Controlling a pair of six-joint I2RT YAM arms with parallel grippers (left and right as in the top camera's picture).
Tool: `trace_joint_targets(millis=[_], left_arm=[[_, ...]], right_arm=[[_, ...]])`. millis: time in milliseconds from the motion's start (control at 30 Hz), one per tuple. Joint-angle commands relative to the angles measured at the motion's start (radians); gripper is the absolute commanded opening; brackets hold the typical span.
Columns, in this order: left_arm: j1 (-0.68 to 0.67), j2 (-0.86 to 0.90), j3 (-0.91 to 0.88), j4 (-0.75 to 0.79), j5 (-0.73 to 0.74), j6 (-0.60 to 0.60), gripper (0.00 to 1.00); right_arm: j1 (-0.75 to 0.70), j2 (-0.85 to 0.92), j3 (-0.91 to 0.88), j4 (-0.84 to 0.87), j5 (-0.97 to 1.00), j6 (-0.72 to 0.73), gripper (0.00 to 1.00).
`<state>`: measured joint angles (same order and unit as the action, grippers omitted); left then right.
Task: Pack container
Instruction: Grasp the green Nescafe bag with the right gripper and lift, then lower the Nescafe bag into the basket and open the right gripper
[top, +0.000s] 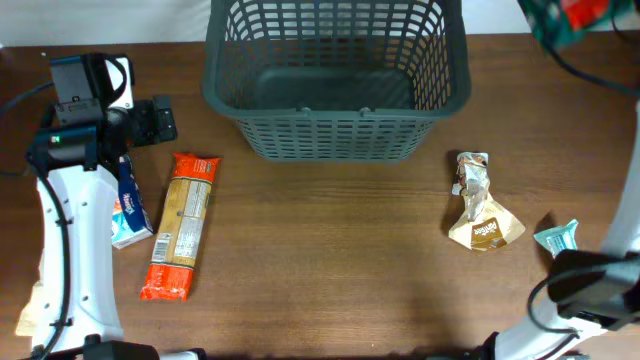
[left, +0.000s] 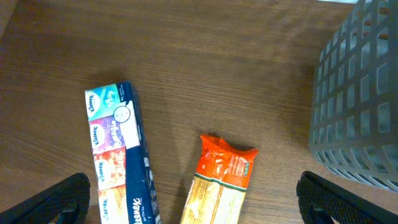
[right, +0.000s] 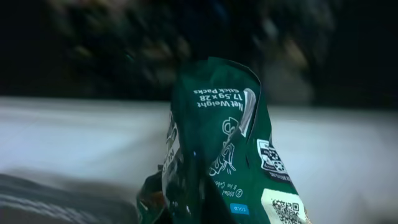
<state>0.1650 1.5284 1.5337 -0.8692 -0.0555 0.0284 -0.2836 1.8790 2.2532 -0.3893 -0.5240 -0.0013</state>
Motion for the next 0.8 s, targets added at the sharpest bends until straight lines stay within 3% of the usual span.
trace_joint_targets(millis=[0, 133, 367, 500, 767], left_arm=[[0.002, 0.009, 0.005, 0.003, 0.008, 0.025, 0.99], [0.002, 0.009, 0.005, 0.003, 0.007, 0.025, 0.99], [0.002, 0.009, 0.005, 0.003, 0.008, 0.03, 0.99], [0.002, 0.009, 0.005, 0.003, 0.008, 0.034, 0.99], [0.002, 0.009, 0.005, 0.004, 0.008, 0.083, 0.99]], right_arm=[[0.138, -0.107, 0.163, 0.033, -0.075, 0.018, 0.03], [0.3, -0.103, 0.172, -0.024, -0.067, 0.014, 0.04], [0.502, -0.035, 0.128, -0.283, -0.058, -0.054, 0.03], [0.544, 0.01, 0.085, -0.369, -0.013, -0.054, 0.04], [0.552, 0.056, 0.054, -0.371, -0.014, -0.053, 0.04]])
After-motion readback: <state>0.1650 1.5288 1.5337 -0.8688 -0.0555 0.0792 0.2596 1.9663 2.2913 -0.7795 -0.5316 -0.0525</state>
